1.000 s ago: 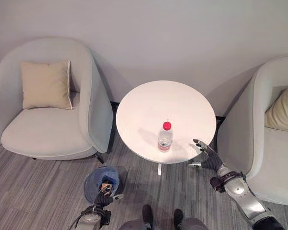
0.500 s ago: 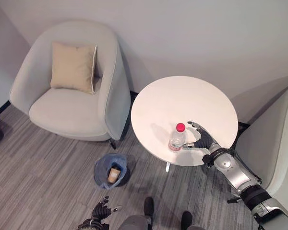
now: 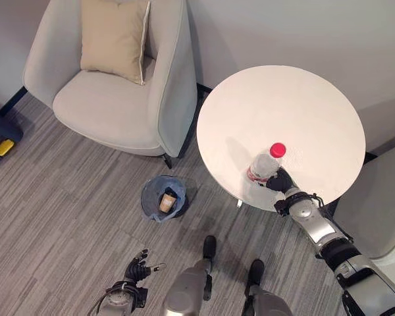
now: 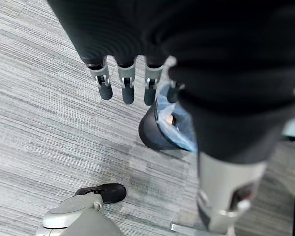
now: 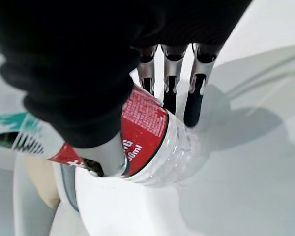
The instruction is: Gather garbage on tea table into small bin, then transfer packed bag to large trash can.
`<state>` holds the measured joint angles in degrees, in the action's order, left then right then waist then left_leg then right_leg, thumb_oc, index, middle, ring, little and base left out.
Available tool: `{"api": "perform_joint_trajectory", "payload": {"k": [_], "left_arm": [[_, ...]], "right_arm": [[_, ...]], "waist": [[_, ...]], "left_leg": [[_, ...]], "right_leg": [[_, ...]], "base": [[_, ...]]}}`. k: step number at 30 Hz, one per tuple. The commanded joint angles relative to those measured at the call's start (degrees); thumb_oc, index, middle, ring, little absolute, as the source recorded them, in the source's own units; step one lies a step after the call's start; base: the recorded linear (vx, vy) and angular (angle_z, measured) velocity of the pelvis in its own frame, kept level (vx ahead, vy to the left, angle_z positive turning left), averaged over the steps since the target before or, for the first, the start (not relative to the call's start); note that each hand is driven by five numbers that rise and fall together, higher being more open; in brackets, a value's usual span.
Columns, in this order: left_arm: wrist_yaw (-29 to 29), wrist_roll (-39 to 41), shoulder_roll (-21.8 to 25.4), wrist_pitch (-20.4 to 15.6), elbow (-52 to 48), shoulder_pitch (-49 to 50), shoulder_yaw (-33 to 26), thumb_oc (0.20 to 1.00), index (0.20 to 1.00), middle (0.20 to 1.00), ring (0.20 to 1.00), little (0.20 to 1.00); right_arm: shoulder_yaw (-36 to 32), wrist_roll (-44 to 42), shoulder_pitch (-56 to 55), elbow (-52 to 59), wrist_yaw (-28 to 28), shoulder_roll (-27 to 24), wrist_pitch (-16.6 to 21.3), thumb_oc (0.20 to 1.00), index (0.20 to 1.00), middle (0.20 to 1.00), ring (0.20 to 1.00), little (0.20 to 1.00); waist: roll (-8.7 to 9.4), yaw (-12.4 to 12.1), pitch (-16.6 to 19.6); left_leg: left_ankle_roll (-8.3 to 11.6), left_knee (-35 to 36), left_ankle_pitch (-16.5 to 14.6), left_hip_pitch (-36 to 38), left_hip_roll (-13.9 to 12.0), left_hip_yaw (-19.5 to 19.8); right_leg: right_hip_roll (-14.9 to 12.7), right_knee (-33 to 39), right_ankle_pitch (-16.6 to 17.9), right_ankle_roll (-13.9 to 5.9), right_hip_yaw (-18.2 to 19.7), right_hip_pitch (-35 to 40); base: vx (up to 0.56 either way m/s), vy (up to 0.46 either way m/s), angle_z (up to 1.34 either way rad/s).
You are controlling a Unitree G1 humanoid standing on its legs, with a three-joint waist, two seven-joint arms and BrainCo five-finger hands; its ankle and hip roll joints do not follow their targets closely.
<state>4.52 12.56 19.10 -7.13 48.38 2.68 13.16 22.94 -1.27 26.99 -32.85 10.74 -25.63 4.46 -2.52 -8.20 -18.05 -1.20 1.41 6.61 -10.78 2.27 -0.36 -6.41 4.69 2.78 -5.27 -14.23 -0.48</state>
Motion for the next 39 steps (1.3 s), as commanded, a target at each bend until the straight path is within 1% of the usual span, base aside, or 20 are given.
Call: {"api": "perform_joint_trajectory", "payload": {"k": [1,3,6,14,16,17,19,22,23,25,26,27,28,29,30,31,32,33,36,39], "left_arm": [[0.52,1.62,2.34,-1.39,-0.11,-0.39,-0.78,1.0,1.0,1.0,1.0,1.0],[0.35,1.18,2.45,-1.14,0.0,-0.07,-1.41,1.0,1.0,1.0,1.0,1.0],[-0.14,0.46,2.36,-0.69,0.29,0.06,-2.43,1.0,1.0,1.0,1.0,1.0],[-1.04,-0.82,1.34,0.04,0.14,-0.1,-2.01,1.0,1.0,1.0,1.0,1.0],[-0.96,-0.86,0.64,0.16,0.1,0.03,-2.16,1.0,1.0,1.0,1.0,1.0],[-0.84,-1.66,-0.02,0.11,0.22,0.23,-2.35,1.0,1.0,1.0,1.0,1.0],[-0.87,-2.56,-0.26,0.2,0.14,0.39,-2.32,1.0,1.0,1.0,1.0,1.0],[-0.91,-3.35,-0.42,0.36,0.61,0.18,-2.14,1.0,1.0,1.0,1.0,1.0],[-0.9,-3.88,-0.55,0.37,0.79,-0.28,-2.16,1.0,1.0,1.0,1.0,1.0],[-1.13,-4.03,-0.77,0.44,0.91,-0.06,-2.35,1.0,1.0,1.0,1.0,1.0],[-0.97,-4.16,-0.81,0.32,0.81,0.27,-2.58,1.0,1.0,1.0,1.0,1.0],[-0.64,-4.37,-0.92,0.19,0.64,0.7,-2.6,1.0,1.0,1.0,1.0,1.0],[-0.64,-4.37,-0.91,0.19,0.64,0.71,-2.61,1.0,1.0,1.0,1.0,1.0],[-0.55,-3.73,-0.75,0.44,0.13,0.89,-2.85,1.0,1.0,1.0,1.0,1.0],[-0.56,-3.72,-0.73,0.47,0.1,0.89,-2.89,1.0,1.0,1.0,1.0,1.0],[-0.33,-4.06,-0.13,0.58,0.04,0.11,-2.97,1.0,1.0,1.0,1.0,1.0],[-0.33,-4.07,-0.11,0.59,0.05,0.09,-3.01,1.0,1.0,1.0,1.0,1.0],[-0.07,-3.84,0.42,0.58,-1.09,-0.4,-3.21,1.0,1.0,1.0,1.0,1.0],[0.19,-3.22,0.74,0.4,-1.44,-1.18,-3.45,1.0,1.0,1.0,1.0,1.0],[0.12,-2.8,0.88,0.24,-1.44,-1.35,-3.43,1.0,1.0,1.0,1.0,1.0]], "right_arm": [[-2.4,-2.35,0.12,9.5,1.69,-2.16,4.02,0.2,0.2,0.2,0.2,0.2],[-3.63,-1.81,-2.12,12.84,1.26,-3.34,4.55,0.2,0.2,0.2,0.2,0.2],[-6.85,-0.5,-7.58,20.11,-0.08,-5.47,5.48,0.2,0.2,0.2,0.2,0.2],[-10.14,0.41,-15.39,27.31,-2.11,-6.71,6.85,0.2,0.2,0.2,0.2,0.2],[-10.43,0.32,-16.88,28.47,-2.35,-6.93,6.9,0.2,0.2,0.2,0.2,0.2],[-10.46,0.82,-18.21,28.9,-2.39,-7.08,6.95,0.2,0.2,0.2,0.2,0.2],[-10.79,1.4,-19.32,29.21,-2.23,-7.28,6.63,0.2,0.2,0.2,0.2,0.2],[-11.16,1.31,-19.92,29.62,-2.08,-7.25,6.4,0.2,0.2,0.2,0.2,0.2],[-11.4,1.09,-20.4,29.94,-1.89,-7.27,6.08,0.2,0.2,0.2,0.2,0.2],[-11.49,1.33,-20.93,30.27,-2.3,-7.16,5.77,0.2,0.2,0.2,0.2,0.2],[-11.18,1.79,-21.14,30.06,-2.54,-6.93,5.61,0.2,0.2,0.2,0.2,0.2],[-10.49,2.39,-20.83,29.49,-2.7,-6.18,5.37,0.2,0.2,0.2,0.2,0.2],[-10.48,2.39,-20.82,29.48,-2.69,-6.17,5.37,0.2,0.2,0.2,0.2,0.2],[-9.28,3.02,-19.95,28.51,-2.94,-5.28,4.84,0.2,0.2,0.2,0.2,0.2],[-9.25,3.03,-19.89,28.48,-2.93,-5.25,4.83,0.2,0.2,0.2,0.2,0.2],[-8.58,2.56,-19.71,28.64,-3.14,-4.42,5.0,0.2,0.2,0.2,0.2,0.2],[-8.56,2.55,-19.65,28.61,-3.14,-4.39,5.02,0.2,0.2,0.2,0.2,0.2],[-8.27,2.29,-19.6,28.86,-3.52,-4.13,5.02,0.2,0.2,0.2,0.2,0.2],[-7.69,2.14,-18.51,28.74,-3.83,-4.29,4.95,0.2,0.2,0.2,0.2,0.2],[-7.77,1.55,-18.59,27.97,-3.86,-4.31,4.86,0.2,0.2,0.2,0.2,0.2]], "waist": [[1.32,-0.06,2.65],[1.62,0.35,3.06],[1.82,1.75,3.76],[1.71,3.2,4.81],[2.11,4.14,4.53],[2.64,5.32,4.62],[2.84,6.15,5.1],[3.3,6.47,5.56],[3.51,6.62,5.64],[3.09,6.65,6.24],[2.82,6.6,6.81],[2.87,6.32,7.3],[2.88,6.31,7.31],[2.81,5.69,7.17],[2.91,5.62,7.21],[2.79,6.22,6.63],[2.87,6.15,6.64],[2.05,7.32,5.91],[0.92,8.16,4.53],[1.23,9.17,3.08]], "left_leg": [[2.53,-7.01,-8.45,-0.16,-1.68,-0.2],[2.71,-7.12,-8.51,0.26,-1.79,0.32],[3.15,-7.06,-7.62,0.52,-1.66,2.33],[6.83,-7.87,-4.17,-1.11,-1.85,5.88],[6.23,-9.63,-4.37,-1.85,-3.07,1.82],[4.85,-10.34,-4.7,-1.75,-6.22,-6.22],[4.66,-10.1,-4.19,-1.9,-9.06,-12.83],[5.65,-10.64,-4.62,-2.67,-10.16,-15.23],[6.06,-11.9,-3.91,-4.38,-11.82,-18.35],[5.69,-10.87,-4.55,-3.59,-12.01,-19.4],[5.37,-10.62,-5.1,-3.05,-11.74,-19.6],[4.39,-10.97,-6.62,-2.77,-10.22,-19.53],[4.38,-10.97,-6.63,-2.77,-10.2,-19.55],[2.85,-10.84,-8.24,-2.08,-8.37,-19.01],[2.74,-10.8,-8.31,-2.09,-8.25,-19.16],[1.46,-9.42,-9.59,-0.21,-6.0,-18.35],[1.37,-9.3,-9.61,-0.17,-5.89,-18.47],[0.48,-7.87,-10.56,2.28,-4.41,-16.92],[-0.03,-6.17,-9.92,4.95,-4.48,-16.35],[0.19,-6.85,-10.81,6.27,-3.78,-14.28]], "right_leg": [[-2.94,-8.7,-5.91,-2.32,3.64,-3.02],[-2.35,-8.66,-6.72,-1.96,4.32,-2.4],[0.36,-10.96,-9.63,-0.84,8.3,-1.96],[2.5,-9.65,-12.49,1.48,2.68,1.58],[2.17,-8.49,-12.34,1.79,0.56,3.0],[1.62,-7.31,-12.42,1.66,-1.56,4.41],[1.22,-6.34,-12.47,1.41,-3.72,5.55],[0.62,-5.85,-13.46,0.96,-4.92,7.12],[-0.4,-5.92,-13.66,0.57,-6.67,8.2],[-1.0,-6.41,-14.01,0.07,-7.7,8.79],[-1.57,-6.65,-14.16,-0.37,-8.03,9.41],[-4.08,-8.47,-13.67,-1.28,-7.93,9.64],[-4.11,-8.5,-13.68,-1.29,-7.92,9.62],[-6.88,-13.83,-12.11,-1.72,-6.98,7.91],[-7.12,-14.26,-12.28,-1.84,-6.8,7.6],[-7.52,-20.04,-10.13,-2.14,-3.07,3.98],[-7.67,-20.32,-10.22,-2.24,-2.91,3.78],[-6.26,-23.98,-9.93,-1.85,1.51,-0.67],[-4.52,-21.62,-9.54,-0.78,2.24,-5.57],[-3.81,-17.78,-7.55,-1.4,3.69,-8.03]], "base": [[0.0,-0.04,0.04],[-0.01,-0.08,0.01],[-0.05,-0.131,0.51],[-0.06,-0.121,0.51],[-0.04,-0.028,0.61],[0.01,0.01,0.88],[0.11,0.035,1.41],[0.18,0.073,0.77],[0.15,0.098,0.77],[0.24,0.183,0.55],[0.44,0.382,0.5],[0.33,0.294,0.42],[0.39,0.397,0.45],[0.17,0.197,0.35],[0.35,0.355,0.33],[0.18,0.172,0.25],[0.32,0.273,0.17],[0.15,0.115,0.28],[0.14,0.055,0.33],[0.17,-0.092,0.31]]}}
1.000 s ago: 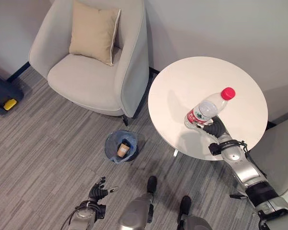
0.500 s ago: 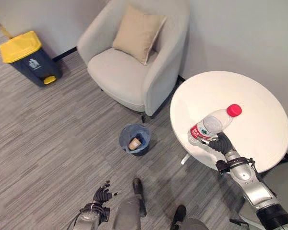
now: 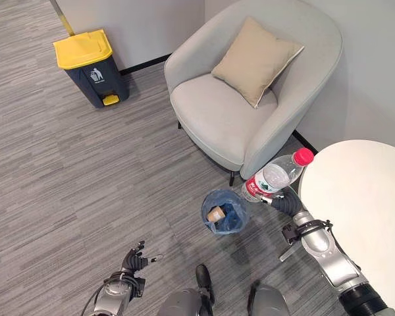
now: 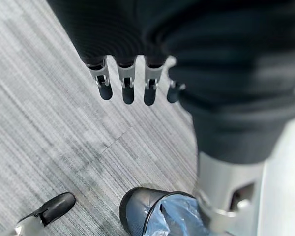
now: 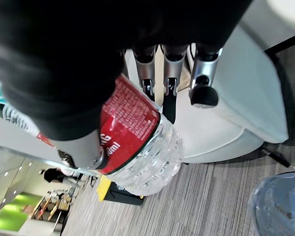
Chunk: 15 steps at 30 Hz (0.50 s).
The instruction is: Gather garbage on tea table into small bin, then transfer packed bag to large trash can.
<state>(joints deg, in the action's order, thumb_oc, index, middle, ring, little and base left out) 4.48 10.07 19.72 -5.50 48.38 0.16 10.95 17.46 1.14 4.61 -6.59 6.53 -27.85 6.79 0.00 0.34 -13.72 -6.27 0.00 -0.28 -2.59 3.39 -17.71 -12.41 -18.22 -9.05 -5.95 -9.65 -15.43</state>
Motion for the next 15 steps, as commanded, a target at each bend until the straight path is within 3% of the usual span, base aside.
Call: {"api": "perform_joint_trajectory", "payload": {"k": [1,7,11,15], "left_arm": [[0.1,-0.27,0.32,-1.42,-0.84,1.16,-1.37,1.0,1.0,1.0,1.0,1.0],[-0.54,-0.94,0.43,-1.54,-0.55,3.57,-2.48,1.0,1.0,1.0,1.0,1.0],[-1.13,-1.02,0.28,-1.2,0.15,4.36,-2.35,1.0,1.0,1.0,1.0,1.0],[-0.72,0.07,0.24,-1.37,0.48,1.82,-0.86,1.0,1.0,1.0,1.0,1.0]], "right_arm": [[-2.26,-1.03,3.66,0.7,0.4,-2.3,2.52,0.2,0.2,0.2,0.2,0.2],[-3.09,-0.67,2.09,0.45,-0.37,-3.04,2.52,0.2,0.2,0.2,0.2,0.2],[-1.66,-1.5,2.35,-0.52,-2.1,-4.09,2.34,0.2,0.2,0.2,0.2,0.2],[2.6,-1.47,6.88,-2.46,-3.4,-6.88,2.08,0.2,0.2,0.2,0.2,0.2]], "waist": [[-0.9,0.93,-1.61],[-0.21,0.86,-0.74],[-0.39,0.26,-0.16],[-0.56,-0.28,-2.15]], "left_leg": [[5.52,-6.31,-4.28,-1.94,-4.6,4.18],[6.42,-7.65,-4.68,-1.7,-5.04,5.45],[8.13,-6.72,-2.84,-2.03,-6.79,6.88],[9.03,-7.04,-1.25,-4.9,-7.87,8.96]], "right_leg": [[2.18,7.88,6.02,-1.29,0.49,6.25],[2.75,9.26,6.32,-1.02,1.23,7.9],[4.31,11.87,5.69,-0.08,0.22,9.76],[5.21,10.5,4.85,0.99,-0.96,7.61]], "base": [[0.14,-0.151,0.6],[0.05,-0.144,0.44],[0.01,-0.176,-0.06],[-0.09,-0.113,0.08]]}}
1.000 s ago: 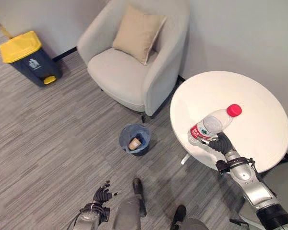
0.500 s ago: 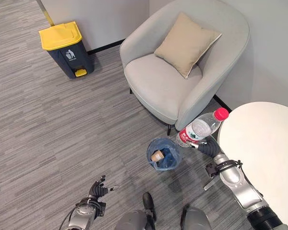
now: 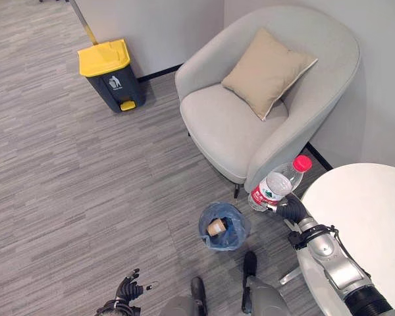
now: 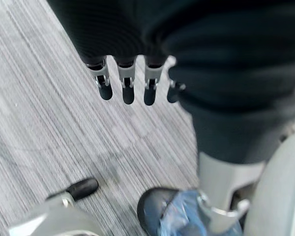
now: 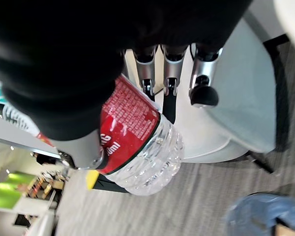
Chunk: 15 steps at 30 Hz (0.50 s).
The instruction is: Gather garbage on tea table into small bin, then transfer packed bag to large trash can.
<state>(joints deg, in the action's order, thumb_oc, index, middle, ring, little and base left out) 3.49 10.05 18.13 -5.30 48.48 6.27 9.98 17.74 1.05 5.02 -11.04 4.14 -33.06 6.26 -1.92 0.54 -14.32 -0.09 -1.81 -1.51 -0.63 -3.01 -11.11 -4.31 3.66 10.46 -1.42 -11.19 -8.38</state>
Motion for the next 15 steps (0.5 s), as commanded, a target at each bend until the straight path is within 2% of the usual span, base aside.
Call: {"api": "perform_joint_trajectory", "payload": {"k": [1,4,5,6,10,11,13,15], "left_arm": [[0.46,0.6,1.86,-1.72,0.46,-5.29,0.66,1.0,1.0,1.0,1.0,1.0],[1.56,2.74,2.06,-2.13,1.58,-9.03,2.56,1.0,1.0,1.0,1.0,1.0],[1.56,2.74,2.05,-2.14,1.6,-9.05,2.53,1.0,1.0,1.0,1.0,1.0],[2.26,3.3,2.38,-2.43,2.04,-11.1,3.84,1.0,1.0,1.0,1.0,1.0],[2.91,4.25,2.98,-2.52,3.13,-13.06,4.8,1.0,1.0,1.0,1.0,1.0],[3.31,4.35,3.2,-2.65,3.24,-13.78,5.32,1.0,1.0,1.0,1.0,1.0],[4.06,5.49,3.62,-2.91,3.09,-15.52,6.47,1.0,1.0,1.0,1.0,1.0],[4.17,5.81,3.69,-2.93,2.98,-16.11,6.74,1.0,1.0,1.0,1.0,1.0]], "right_arm": [[3.6,-1.32,8.31,1.45,-1.16,-2.72,2.59,0.2,0.2,0.2,0.2,0.2],[9.32,-0.52,16.35,-2.38,-0.91,-5.0,2.22,0.2,0.2,0.2,0.2,0.2],[9.36,-0.52,16.42,-2.43,-0.9,-4.99,2.24,0.2,0.2,0.2,0.2,0.2],[12.29,-0.04,20.89,-4.7,-0.25,-5.07,2.16,0.2,0.2,0.2,0.2,0.2],[14.85,0.84,26.19,-8.14,1.26,-5.2,1.74,0.2,0.2,0.2,0.2,0.2],[16.0,1.23,28.49,-9.52,2.2,-5.04,1.44,0.2,0.2,0.2,0.2,0.2],[17.02,1.19,32.93,-12.71,4.29,-3.96,1.24,0.2,0.2,0.2,0.2,0.2],[17.46,1.05,34.43,-13.91,5.18,-3.5,1.04,0.2,0.2,0.2,0.2,0.2]], "waist": [[1.37,-0.57,-2.4],[1.42,-1.34,-5.48],[1.43,-1.29,-5.44],[1.41,-1.88,-7.07],[1.52,-2.42,-8.47],[1.51,-2.55,-9.17],[1.38,-3.14,-10.95],[1.38,-3.26,-11.11]], "left_leg": [[2.96,-5.53,0.29,-7.97,-1.52,2.9],[3.29,-7.49,0.99,-13.16,-2.15,4.55],[3.28,-7.55,0.98,-13.26,-2.14,4.58],[3.28,-9.59,1.13,-17.05,-2.2,5.36],[3.11,-12.9,1.06,-22.46,-1.95,6.24],[3.36,-15.15,-0.8,-24.15,-1.76,6.58],[3.1,-18.95,-1.28,-29.83,-1.65,7.04],[2.97,-20.5,-1.49,-32.08,-1.52,7.14]], "right_leg": [[-2.84,-12.38,-14.84,-3.31,0.25,-0.7],[-3.29,-16.77,-15.54,-2.8,-0.77,-5.94],[-3.3,-16.82,-15.56,-2.8,-0.79,-6.03],[-3.95,-19.58,-15.88,-2.58,-1.02,-9.64],[-4.71,-23.28,-16.59,-2.16,-1.27,-14.54],[-5.09,-26.07,-18.44,-2.47,-0.97,-16.4],[-6.26,-30.29,-19.29,-2.16,-0.78,-21.97],[-6.63,-31.45,-19.55,-1.99,-0.58,-23.82]], "base": [[-0.14,-0.08,0.14],[-0.17,-0.058,0.2],[-0.21,-0.035,0.13],[-0.15,-0.011,0.14],[-0.09,0.006,0.18],[-0.07,0.038,0.24],[-0.11,0.055,0.04],[-0.08,0.024,-0.09]]}}
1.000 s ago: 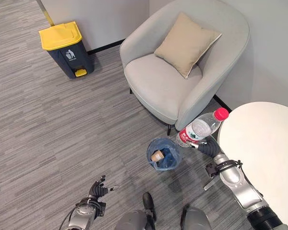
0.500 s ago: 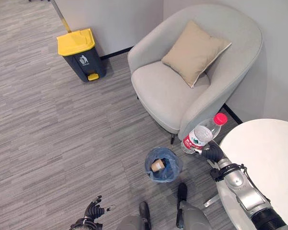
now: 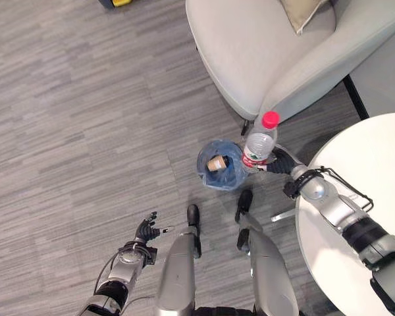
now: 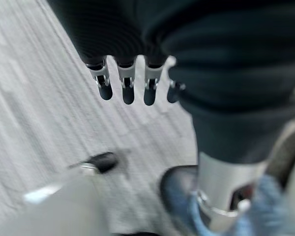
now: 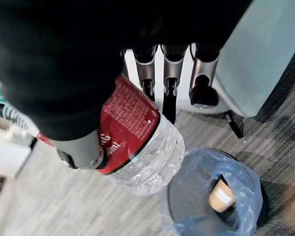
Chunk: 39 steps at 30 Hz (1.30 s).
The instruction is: Gather garbage on tea table into small bin, then transfer packed bag to large trash can.
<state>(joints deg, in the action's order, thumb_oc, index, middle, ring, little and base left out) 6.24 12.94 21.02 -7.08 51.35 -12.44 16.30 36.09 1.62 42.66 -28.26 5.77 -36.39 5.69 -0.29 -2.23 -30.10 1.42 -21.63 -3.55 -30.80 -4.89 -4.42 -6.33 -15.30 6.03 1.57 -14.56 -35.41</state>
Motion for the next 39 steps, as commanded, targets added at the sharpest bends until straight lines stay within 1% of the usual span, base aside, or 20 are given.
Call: {"api": "perform_joint_trajectory", "payload": {"k": [1,3,4,5,9,10,14,17,18,19,20,21,25,26,29,30,31,34,36,39], "left_arm": [[1.75,3.47,0.98,-1.3,-0.16,1.79,1.08,1.0,1.0,1.0,1.0,1.0],[2.59,4.53,1.53,-1.62,-1.67,-0.46,2.37,1.0,1.0,1.0,1.0,1.0],[2.59,4.53,1.53,-1.61,-1.67,-0.48,2.34,1.0,1.0,1.0,1.0,1.0],[3.01,5.21,1.85,-1.83,-2.75,-2.15,3.34,1.0,1.0,1.0,1.0,1.0],[3.44,6.17,2.32,-2.0,-4.31,-4.08,4.77,1.0,1.0,1.0,1.0,1.0],[3.65,6.3,2.66,-2.1,-5.31,-4.82,5.6,1.0,1.0,1.0,1.0,1.0],[3.77,6.57,2.73,-2.1,-5.39,-5.6,6.31,1.0,1.0,1.0,1.0,1.0],[4.36,7.51,3.0,-2.57,-7.26,-7.53,8.59,1.0,1.0,1.0,1.0,1.0],[4.36,7.51,2.99,-2.57,-7.25,-7.55,8.58,1.0,1.0,1.0,1.0,1.0],[4.38,7.59,2.93,-2.67,-7.61,-7.74,9.08,1.0,1.0,1.0,1.0,1.0],[4.37,7.59,2.84,-2.62,-7.76,-7.75,9.42,1.0,1.0,1.0,1.0,1.0],[4.36,7.46,2.83,-2.62,-7.86,-8.03,9.98,1.0,1.0,1.0,1.0,1.0],[4.9,6.94,2.2,-2.44,-7.98,-8.74,10.59,1.0,1.0,1.0,1.0,1.0],[5.19,6.16,1.32,-2.03,-7.65,-8.5,9.81,1.0,1.0,1.0,1.0,1.0],[5.27,5.88,0.79,-2.0,-7.64,-8.44,9.32,1.0,1.0,1.0,1.0,1.0],[5.51,5.24,0.43,-2.06,-7.66,-8.2,8.45,1.0,1.0,1.0,1.0,1.0],[5.52,5.23,0.42,-2.06,-7.67,-8.17,8.48,1.0,1.0,1.0,1.0,1.0],[5.44,4.12,0.31,-2.09,-7.64,-7.63,7.27,1.0,1.0,1.0,1.0,1.0],[5.4,3.92,0.43,-2.13,-7.65,-7.53,7.21,1.0,1.0,1.0,1.0,1.0],[5.45,3.67,1.43,-2.53,-7.16,-7.88,7.51,1.0,1.0,1.0,1.0,1.0]], "right_arm": [[-0.57,0.41,-1.33,1.85,4.38,0.22,1.51,0.2,0.2,0.2,0.2,0.2],[0.5,0.97,3.67,-3.44,6.87,0.56,0.46,0.2,0.2,0.2,0.2,0.2],[0.56,0.96,3.76,-3.53,6.89,0.59,0.5,0.2,0.2,0.2,0.2,0.2],[0.81,1.13,6.93,-7.18,8.53,1.31,0.04,0.2,0.2,0.2,0.2,0.2],[1.02,0.5,10.69,-12.0,10.21,2.16,-0.67,0.2,0.2,0.2,0.2,0.2],[1.26,0.32,13.33,-15.13,11.18,2.52,-1.08,0.2,0.2,0.2,0.2,0.2],[1.5,-0.18,15.55,-17.95,11.79,3.06,-1.31,0.2,0.2,0.2,0.2,0.2],[3.3,-0.74,21.35,-25.29,12.97,3.49,-2.06,0.2,0.2,0.2,0.2,0.2],[3.33,-0.76,21.41,-25.37,12.97,3.51,-2.02,0.2,0.2,0.2,0.2,0.2],[3.73,-0.79,22.36,-26.66,13.24,3.41,-2.22,0.341,0.341,0.341,0.341,0.341],[3.82,-0.88,22.78,-27.38,13.38,3.6,-2.33,0.721,0.721,0.721,0.721,0.721],[4.34,-0.85,23.64,-28.91,13.47,3.6,-2.54,1.0,1.0,1.0,1.0,1.0],[4.77,-0.52,23.28,-28.64,14.49,3.79,-2.53,1.0,1.0,1.0,1.0,1.0],[4.73,2.51,20.33,-22.81,15.45,3.24,-2.31,1.0,1.0,1.0,1.0,1.0],[4.55,5.42,18.49,-18.76,16.01,2.44,-2.23,1.0,1.0,1.0,1.0,1.0],[4.41,8.9,16.58,-14.51,16.62,1.18,-1.9,1.0,1.0,1.0,1.0,1.0],[4.32,8.97,16.43,-14.33,16.59,1.12,-1.98,1.0,1.0,1.0,1.0,1.0],[5.51,16.47,12.86,-9.31,16.26,-0.99,-1.78,1.0,1.0,1.0,1.0,1.0],[6.38,18.17,12.54,-9.74,16.06,-0.96,-1.95,1.0,1.0,1.0,1.0,1.0],[10.73,22.98,13.39,-14.85,14.57,0.09,-3.31,1.0,1.0,1.0,1.0,1.0]], "waist": [[-0.4,-0.74,4.15],[-0.87,-1.13,2.74],[-0.85,-1.09,2.89],[-1.24,-1.56,1.98],[-1.81,-2.02,1.33],[-2.08,-2.45,1.29],[-2.36,-2.9,1.41],[-3.37,-4.3,1.7],[-3.36,-4.29,1.77],[-3.51,-4.48,2.03],[-3.59,-4.59,2.19],[-3.69,-4.78,2.32],[-3.53,-4.69,2.74],[-2.75,-3.75,3.01],[-2.39,-3.31,3.17],[-1.98,-2.76,3.44],[-2.0,-2.78,3.43],[-1.35,-2.1,3.78],[-1.37,-2.06,3.73],[-1.39,-2.48,3.48]], "left_leg": [[1.35,-1.75,0.39,-4.17,0.48,0.67],[0.96,-6.37,-0.57,-10.73,1.03,1.24],[0.95,-6.55,-0.65,-11.01,1.04,1.24],[0.61,-10.06,-1.39,-15.64,1.53,1.71],[0.21,-15.75,-2.8,-22.44,2.19,2.5],[-0.1,-18.86,-3.72,-26.51,2.82,2.8],[-0.34,-20.81,-4.32,-29.76,3.19,3.22],[-0.79,-23.28,-4.49,-36.01,5.09,3.92],[-0.8,-23.31,-4.49,-36.13,5.1,3.92],[-0.84,-23.52,-4.46,-36.93,5.38,4.05],[-0.91,-23.93,-4.48,-37.48,5.66,4.14],[-0.99,-24.45,-4.56,-38.13,5.9,4.33],[-1.15,-26.01,-5.06,-39.19,6.23,4.74],[-1.11,-25.89,-5.34,-38.46,5.89,4.82],[-1.06,-25.33,-5.28,-37.8,5.75,4.85],[-0.98,-24.43,-5.23,-36.98,5.57,4.89],[-0.98,-24.36,-5.2,-36.89,5.57,4.91],[-0.56,-21.92,-4.76,-35.02,5.06,5.2],[-0.43,-21.3,-4.58,-34.57,4.95,5.41],[-0.03,-19.86,-4.0,-33.97,4.85,5.72]], "right_leg": [[-5.0,-13.76,-15.56,-4.88,2.8,1.21],[-6.32,-18.81,-16.58,-4.49,3.37,-5.09],[-6.35,-18.99,-16.66,-4.49,3.41,-5.38],[-7.14,-22.59,-17.71,-4.0,3.87,-9.35],[-8.23,-28.4,-19.34,-3.5,4.68,-15.81],[-8.79,-31.38,-20.36,-3.14,5.21,-19.6],[-9.51,-33.24,-21.17,-2.77,5.7,-22.72],[-11.0,-36.58,-22.47,-2.19,6.32,-28.61],[-11.02,-36.63,-22.48,-2.2,6.33,-28.73],[-11.27,-36.82,-22.54,-2.21,6.38,-29.35],[-11.33,-37.19,-22.58,-2.16,6.55,-29.8],[-11.37,-37.79,-22.76,-2.03,6.69,-30.47],[-11.61,-39.29,-23.29,-1.5,7.1,-31.58],[-11.17,-38.98,-23.37,-1.33,6.94,-30.89],[-10.91,-38.42,-23.16,-1.39,6.81,-30.31],[-10.67,-37.68,-22.91,-1.61,6.62,-29.61],[-10.66,-37.61,-22.88,-1.61,6.6,-29.51],[-10.03,-35.11,-22.27,-2.12,6.05,-27.49],[-9.94,-34.59,-22.14,-2.2,5.84,-26.94],[-9.66,-33.18,-21.5,-2.86,5.28,-26.16]], "base": [[-0.07,0.035,0.42],[-0.11,0.058,0.49],[-0.1,0.054,0.09],[-0.06,0.026,0.1],[-0.02,0.027,0.18],[0.02,0.046,0.27],[0.02,0.018,0.18],[0.03,0.015,0.09],[0.02,-0.007,0.19],[0.01,0.003,0.16],[0.02,0.009,0.16],[0.01,0.014,0.1],[0.0,0.007,0.09],[-0.02,-0.006,0.04],[-0.01,-0.002,0.01],[-0.01,-0.006,-0.05],[-0.02,-0.016,-0.04],[-0.04,-0.03,-0.07],[-0.03,-0.02,-0.05],[-0.02,-0.018,-0.04]]}}
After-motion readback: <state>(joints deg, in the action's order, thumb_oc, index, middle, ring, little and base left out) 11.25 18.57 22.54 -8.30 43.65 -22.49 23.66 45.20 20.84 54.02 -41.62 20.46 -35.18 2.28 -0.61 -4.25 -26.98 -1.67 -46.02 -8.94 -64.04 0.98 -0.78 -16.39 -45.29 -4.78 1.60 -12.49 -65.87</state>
